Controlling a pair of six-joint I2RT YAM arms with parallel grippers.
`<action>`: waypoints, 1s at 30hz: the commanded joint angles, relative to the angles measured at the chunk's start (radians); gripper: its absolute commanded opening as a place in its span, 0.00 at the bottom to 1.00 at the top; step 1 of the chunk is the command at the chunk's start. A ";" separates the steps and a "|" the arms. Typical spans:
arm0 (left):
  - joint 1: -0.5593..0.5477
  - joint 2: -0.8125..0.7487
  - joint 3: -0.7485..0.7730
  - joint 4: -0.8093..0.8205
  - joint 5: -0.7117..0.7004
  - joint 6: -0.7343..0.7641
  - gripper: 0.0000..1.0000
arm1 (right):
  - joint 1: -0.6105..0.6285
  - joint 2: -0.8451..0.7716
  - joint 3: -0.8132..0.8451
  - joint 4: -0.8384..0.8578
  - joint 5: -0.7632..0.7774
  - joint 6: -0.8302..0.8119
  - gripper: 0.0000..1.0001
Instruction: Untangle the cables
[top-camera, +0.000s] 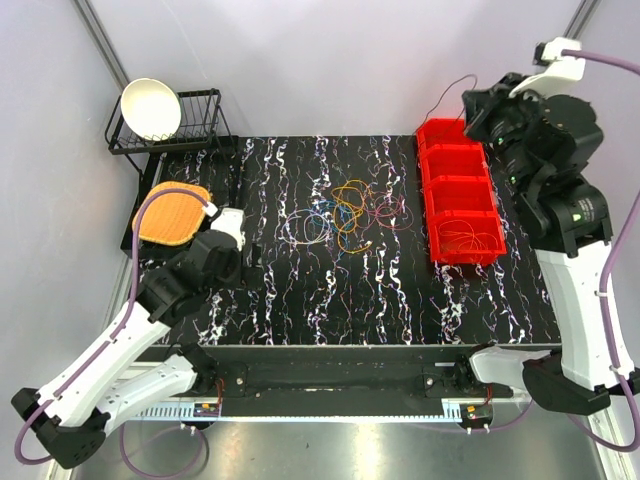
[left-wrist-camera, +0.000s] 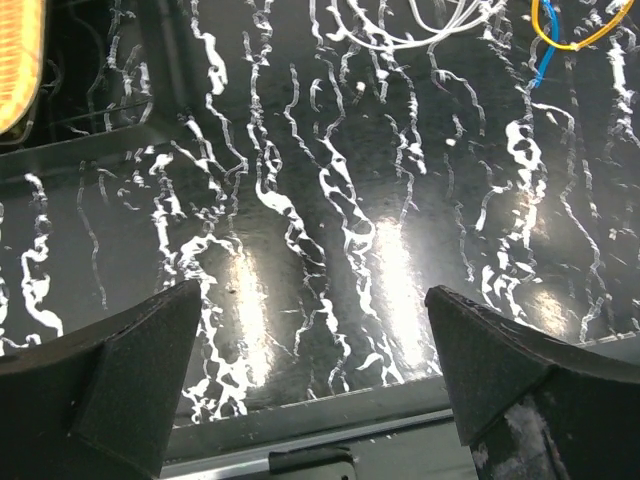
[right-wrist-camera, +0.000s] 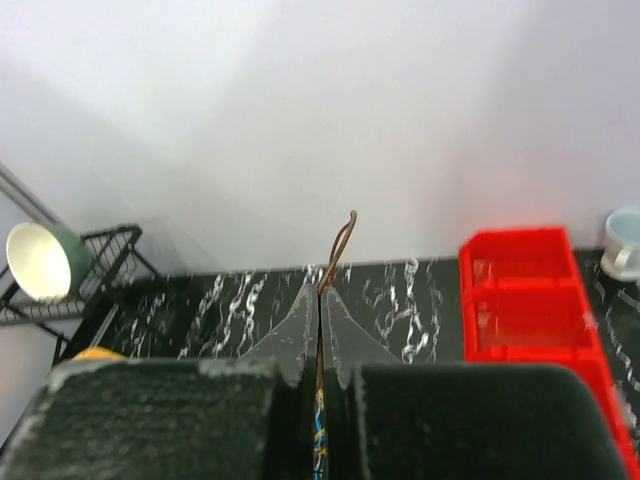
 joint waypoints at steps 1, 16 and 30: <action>0.001 -0.031 -0.022 0.060 -0.092 -0.006 0.99 | 0.003 0.030 0.129 0.001 0.080 -0.083 0.00; 0.000 -0.027 -0.029 0.066 -0.098 -0.009 0.99 | 0.004 0.183 0.463 -0.025 0.155 -0.177 0.00; -0.003 -0.062 -0.031 0.027 -0.133 -0.098 0.99 | 0.001 0.297 0.584 0.011 0.270 -0.331 0.00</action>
